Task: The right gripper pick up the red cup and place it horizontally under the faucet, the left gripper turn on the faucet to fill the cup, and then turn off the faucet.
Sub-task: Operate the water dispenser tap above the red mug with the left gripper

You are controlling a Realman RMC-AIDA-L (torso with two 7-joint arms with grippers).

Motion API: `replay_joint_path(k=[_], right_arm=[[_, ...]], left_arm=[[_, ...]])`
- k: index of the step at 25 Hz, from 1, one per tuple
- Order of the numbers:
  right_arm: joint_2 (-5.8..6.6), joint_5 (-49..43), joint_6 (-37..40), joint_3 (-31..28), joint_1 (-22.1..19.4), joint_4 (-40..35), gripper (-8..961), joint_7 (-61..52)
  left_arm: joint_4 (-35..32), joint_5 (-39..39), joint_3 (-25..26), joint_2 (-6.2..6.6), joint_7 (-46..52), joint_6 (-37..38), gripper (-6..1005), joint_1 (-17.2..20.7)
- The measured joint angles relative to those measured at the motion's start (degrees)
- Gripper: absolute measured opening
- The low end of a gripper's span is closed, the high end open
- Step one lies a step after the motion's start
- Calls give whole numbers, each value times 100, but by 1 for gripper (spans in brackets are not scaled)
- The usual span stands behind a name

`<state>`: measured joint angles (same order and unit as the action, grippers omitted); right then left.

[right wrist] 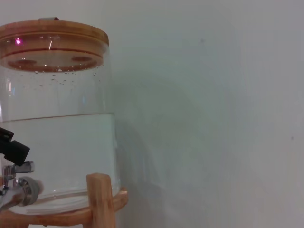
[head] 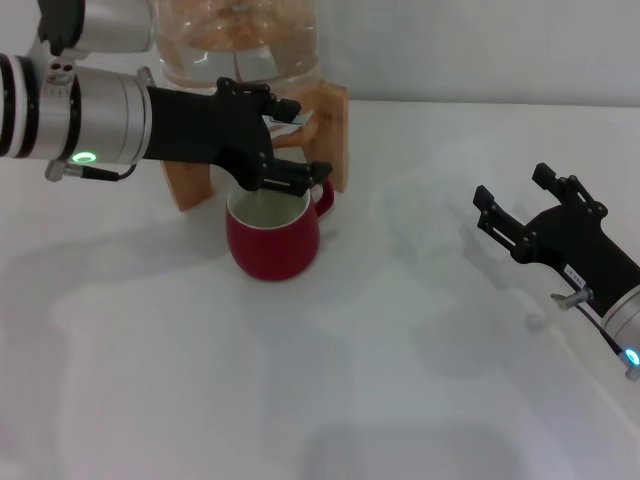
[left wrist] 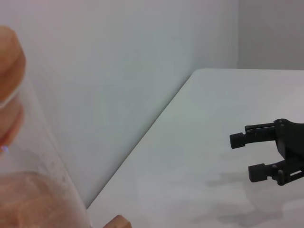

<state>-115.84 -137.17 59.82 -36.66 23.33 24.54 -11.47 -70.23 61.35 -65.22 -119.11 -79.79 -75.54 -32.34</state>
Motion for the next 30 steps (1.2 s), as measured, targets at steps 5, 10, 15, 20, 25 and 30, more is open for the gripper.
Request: replay_joint_path(k=[5, 10, 15, 20, 25, 30], right_arm=[[0, -21, 3, -4, -4, 0, 840, -59], [0, -45, 3, -14, -5, -2, 840, -64], [0, -42, 3, -17, -5, -4, 840, -67], [3, -24, 3, -17, -5, -20, 840, -67], [8, -20, 22, -17, -15, -19, 840, -67], [9, -5, 88, -4, -21, -48, 840, -67]], left_arm=[[1, 0, -7, -7, -2, 51, 847, 5], [3, -1, -75, -7, -4, 118, 847, 8], [20, -5, -130, -3, -4, 162, 848, 6], [-50, 3, -149, -8, 9, 171, 848, 4], [-155, 21, -149, -7, 55, 133, 847, 19], [-182, 15, -149, -7, 90, 59, 848, 51]])
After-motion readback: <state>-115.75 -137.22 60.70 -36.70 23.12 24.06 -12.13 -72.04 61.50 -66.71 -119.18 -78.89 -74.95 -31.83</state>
